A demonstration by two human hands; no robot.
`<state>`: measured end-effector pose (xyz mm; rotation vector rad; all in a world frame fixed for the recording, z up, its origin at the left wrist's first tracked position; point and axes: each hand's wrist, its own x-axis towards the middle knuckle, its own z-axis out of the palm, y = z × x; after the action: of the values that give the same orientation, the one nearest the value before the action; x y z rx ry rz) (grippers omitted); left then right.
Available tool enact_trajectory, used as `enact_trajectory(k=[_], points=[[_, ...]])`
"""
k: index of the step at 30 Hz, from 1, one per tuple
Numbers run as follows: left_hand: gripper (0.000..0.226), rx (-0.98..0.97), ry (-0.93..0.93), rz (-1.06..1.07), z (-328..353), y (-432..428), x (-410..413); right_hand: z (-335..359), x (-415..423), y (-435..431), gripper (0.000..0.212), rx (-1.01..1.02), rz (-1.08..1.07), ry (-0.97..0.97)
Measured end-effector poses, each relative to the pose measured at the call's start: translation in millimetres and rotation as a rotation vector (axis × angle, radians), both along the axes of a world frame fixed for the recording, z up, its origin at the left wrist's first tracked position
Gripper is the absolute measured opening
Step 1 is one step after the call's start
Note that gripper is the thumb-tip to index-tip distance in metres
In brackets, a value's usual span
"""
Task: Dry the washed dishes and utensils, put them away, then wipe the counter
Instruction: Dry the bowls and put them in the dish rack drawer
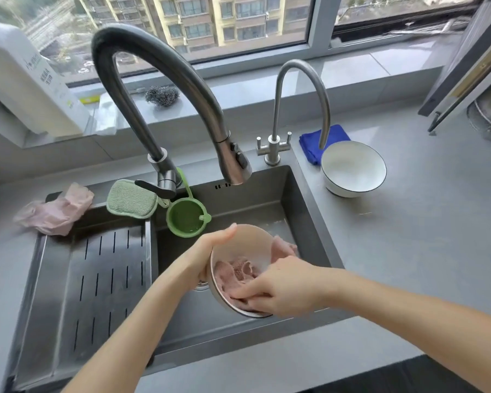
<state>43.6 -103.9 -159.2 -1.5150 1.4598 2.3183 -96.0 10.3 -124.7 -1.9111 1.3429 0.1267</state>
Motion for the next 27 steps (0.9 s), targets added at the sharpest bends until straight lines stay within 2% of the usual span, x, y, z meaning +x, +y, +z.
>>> enact_trajectory(k=[2, 4, 6, 8, 10, 13, 16, 18, 20, 21, 24, 25, 26, 27], points=[[0.069, 0.001, 0.015, -0.038, 1, -4, 0, -3, -6, 4, 0.042, -0.381, 0.058, 0.153], [0.067, 0.014, 0.048, -0.093, 5, -4, -4, -16, -12, 5, 0.037, -0.59, 0.204, 0.134], [0.059, -0.007, 0.098, -0.202, 8, 1, -11, -30, -19, 1, 0.033, -0.616, 0.365, 0.1], [0.046, -0.102, 0.127, -0.255, 9, 8, -16, -42, -26, 0, 0.035, -0.588, 0.381, 0.102], [0.04, -0.126, 0.142, -0.185, 8, 11, -17, -51, -30, 7, 0.038, -0.553, 0.27, 0.172], [0.047, -0.103, 0.099, -0.057, 2, 9, -19, -36, -16, 25, 0.05, -0.307, 0.025, 0.18], [0.046, -0.039, 0.039, -0.003, -4, 8, -22, -21, -4, 35, 0.022, -0.112, -0.149, -0.098], [0.047, -0.016, 0.033, 0.016, -8, 7, -23, -9, -11, 34, 0.031, 0.05, -0.406, -0.305], [0.047, -0.025, 0.059, 0.054, -11, 5, -22, 5, -25, 33, 0.033, 0.177, -0.759, -0.65], [0.046, -0.032, 0.067, 0.074, -11, 4, -21, 14, -32, 31, 0.032, 0.14, -0.903, -0.852], [0.051, -0.047, 0.074, 0.131, -12, 2, -20, 31, -39, 23, 0.036, -0.215, -1.194, -1.358], [0.055, -0.045, 0.07, 0.152, -11, 4, -21, 32, -36, 20, 0.039, -0.283, -1.234, -1.44], [0.06, -0.042, 0.066, 0.164, -10, 6, -23, 30, -31, 18, 0.039, -0.343, -1.235, -1.409], [0.063, -0.035, 0.059, 0.174, -9, 8, -25, 22, -26, 18, 0.037, -0.425, -1.202, -1.243]])
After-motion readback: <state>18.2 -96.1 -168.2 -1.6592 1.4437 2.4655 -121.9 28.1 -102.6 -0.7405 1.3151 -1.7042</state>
